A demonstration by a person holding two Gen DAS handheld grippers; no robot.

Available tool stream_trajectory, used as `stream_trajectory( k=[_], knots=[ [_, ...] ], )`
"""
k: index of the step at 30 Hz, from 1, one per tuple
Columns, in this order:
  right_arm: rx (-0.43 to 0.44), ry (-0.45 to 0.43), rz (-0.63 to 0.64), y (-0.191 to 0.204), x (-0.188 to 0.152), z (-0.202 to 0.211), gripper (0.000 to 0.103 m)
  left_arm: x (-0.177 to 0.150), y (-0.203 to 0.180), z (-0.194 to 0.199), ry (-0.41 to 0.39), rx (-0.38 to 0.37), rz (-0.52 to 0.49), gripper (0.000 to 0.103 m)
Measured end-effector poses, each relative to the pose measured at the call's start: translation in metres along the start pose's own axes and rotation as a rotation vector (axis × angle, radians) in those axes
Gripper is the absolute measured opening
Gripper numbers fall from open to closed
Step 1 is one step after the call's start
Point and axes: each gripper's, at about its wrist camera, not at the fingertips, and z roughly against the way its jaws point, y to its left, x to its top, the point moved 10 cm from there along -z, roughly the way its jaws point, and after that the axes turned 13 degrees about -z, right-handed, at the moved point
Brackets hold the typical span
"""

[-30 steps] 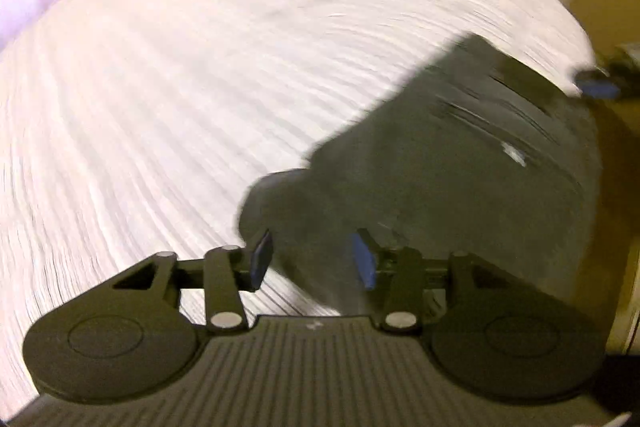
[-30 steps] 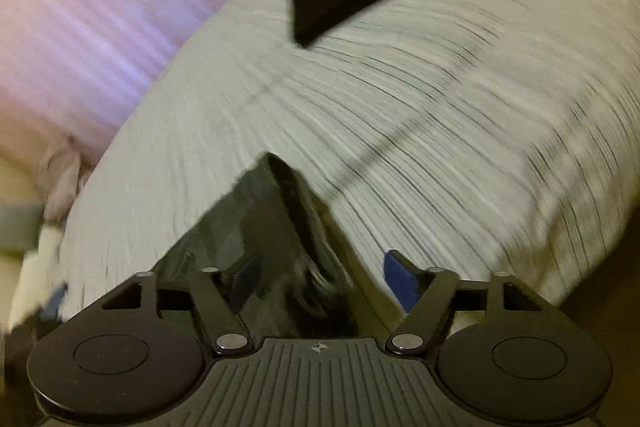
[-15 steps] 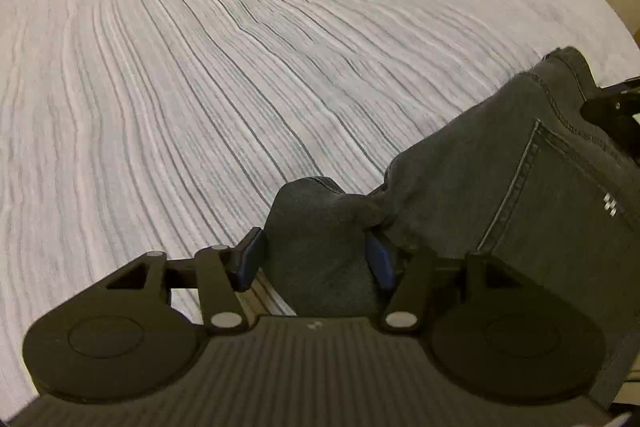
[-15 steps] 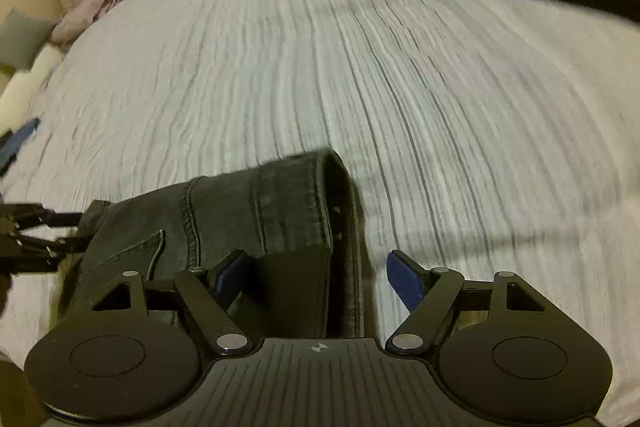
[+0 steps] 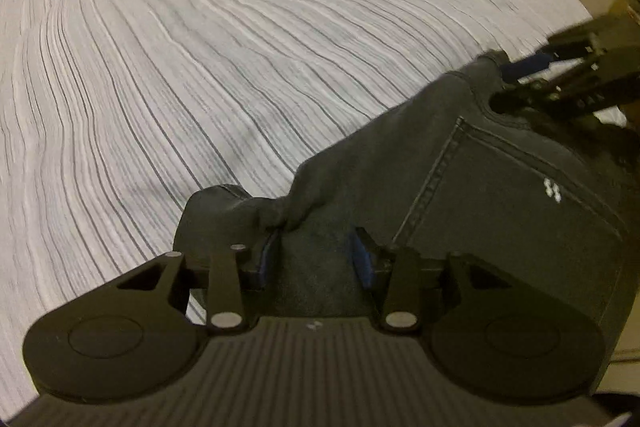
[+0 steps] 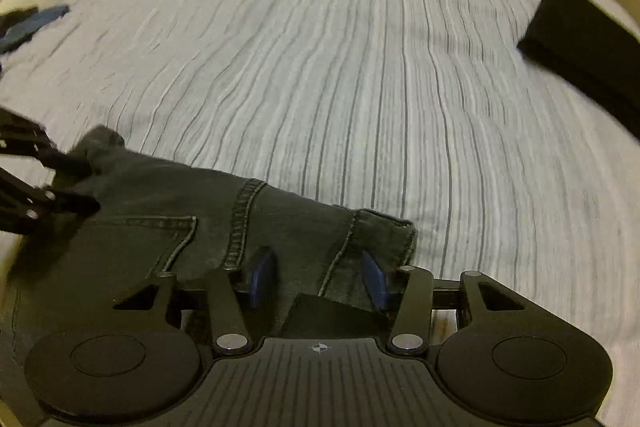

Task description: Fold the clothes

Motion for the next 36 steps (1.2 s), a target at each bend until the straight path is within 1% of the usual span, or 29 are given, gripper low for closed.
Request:
stream_trajectory(
  k=[2, 4, 5, 6, 8, 10, 12, 14, 16, 18, 21, 23, 26, 27, 28, 29, 30, 32, 34, 35, 36],
  knots=[
    [0.000, -0.010, -0.013, 0.004, 0.005, 0.014, 0.048, 0.000, -0.001, 0.015, -0.013, 0.000, 0.023, 0.035],
    [0.028, -0.038, -0.027, 0.013, 0.006, 0.034, 0.048, -0.005, 0.004, 0.029, -0.031, 0.018, 0.054, 0.035],
    [0.054, -0.037, -0.037, 0.018, 0.003, 0.042, 0.048, -0.007, 0.007, 0.036, -0.039, 0.028, 0.069, 0.035],
    [0.070, -0.033, -0.036, 0.022, -0.002, 0.046, 0.048, -0.012, 0.012, 0.033, -0.027, 0.037, 0.086, 0.034],
    [0.081, -0.003, -0.001, 0.033, -0.019, 0.040, 0.048, -0.018, 0.016, 0.023, -0.013, 0.036, 0.084, 0.035],
    [0.075, -0.012, 0.019, 0.033, -0.023, 0.037, 0.048, -0.023, 0.019, 0.013, 0.000, 0.034, 0.080, 0.035],
    [0.076, -0.023, 0.016, 0.030, -0.025, 0.032, 0.048, -0.019, 0.020, 0.013, 0.012, 0.036, 0.068, 0.035],
    [0.080, -0.046, -0.011, 0.028, -0.019, 0.052, 0.048, -0.017, 0.018, 0.023, 0.007, 0.045, 0.043, 0.035],
    [0.094, -0.111, -0.019, 0.032, -0.020, 0.081, 0.048, -0.018, 0.015, 0.036, -0.001, 0.060, 0.014, 0.033],
    [0.094, -0.165, -0.043, 0.034, -0.029, 0.111, 0.048, -0.022, 0.011, 0.053, -0.012, 0.083, -0.020, 0.033],
    [0.074, -0.207, -0.139, 0.029, -0.060, 0.146, 0.048, -0.028, -0.013, 0.075, -0.033, 0.061, -0.068, 0.034],
    [0.062, -0.213, -0.242, 0.024, -0.090, 0.158, 0.048, -0.031, -0.039, 0.086, -0.040, 0.030, -0.132, 0.034],
    [0.069, -0.196, -0.424, 0.021, -0.130, 0.162, 0.048, -0.031, -0.079, 0.087, -0.043, -0.025, -0.221, 0.034],
    [0.072, -0.204, -0.466, 0.023, -0.135, 0.161, 0.048, -0.030, -0.092, 0.085, -0.043, -0.045, -0.248, 0.034],
    [0.094, -0.226, -0.488, 0.025, -0.134, 0.159, 0.048, -0.027, -0.104, 0.082, -0.040, -0.069, -0.275, 0.035],
    [0.116, -0.247, -0.510, 0.026, -0.133, 0.157, 0.048, -0.026, -0.114, 0.075, -0.030, -0.086, -0.300, 0.038],
    [0.138, -0.268, -0.532, 0.028, -0.132, 0.155, 0.048, -0.026, -0.122, 0.067, -0.008, -0.090, -0.327, 0.039],
    [0.126, -0.280, -0.559, 0.024, -0.127, 0.140, 0.048, -0.027, -0.134, 0.050, 0.039, -0.092, -0.368, 0.039],
    [0.128, -0.232, -0.597, 0.014, -0.127, 0.116, 0.048, -0.027, -0.139, 0.038, 0.071, -0.091, -0.382, 0.039],
    [0.131, -0.210, -0.611, 0.010, -0.127, 0.105, 0.048, -0.026, -0.139, 0.039, 0.069, -0.089, -0.388, 0.039],
    [0.142, -0.200, -0.605, 0.007, -0.128, 0.104, 0.048, -0.025, -0.140, 0.041, 0.064, -0.085, -0.394, 0.039]
  ],
)
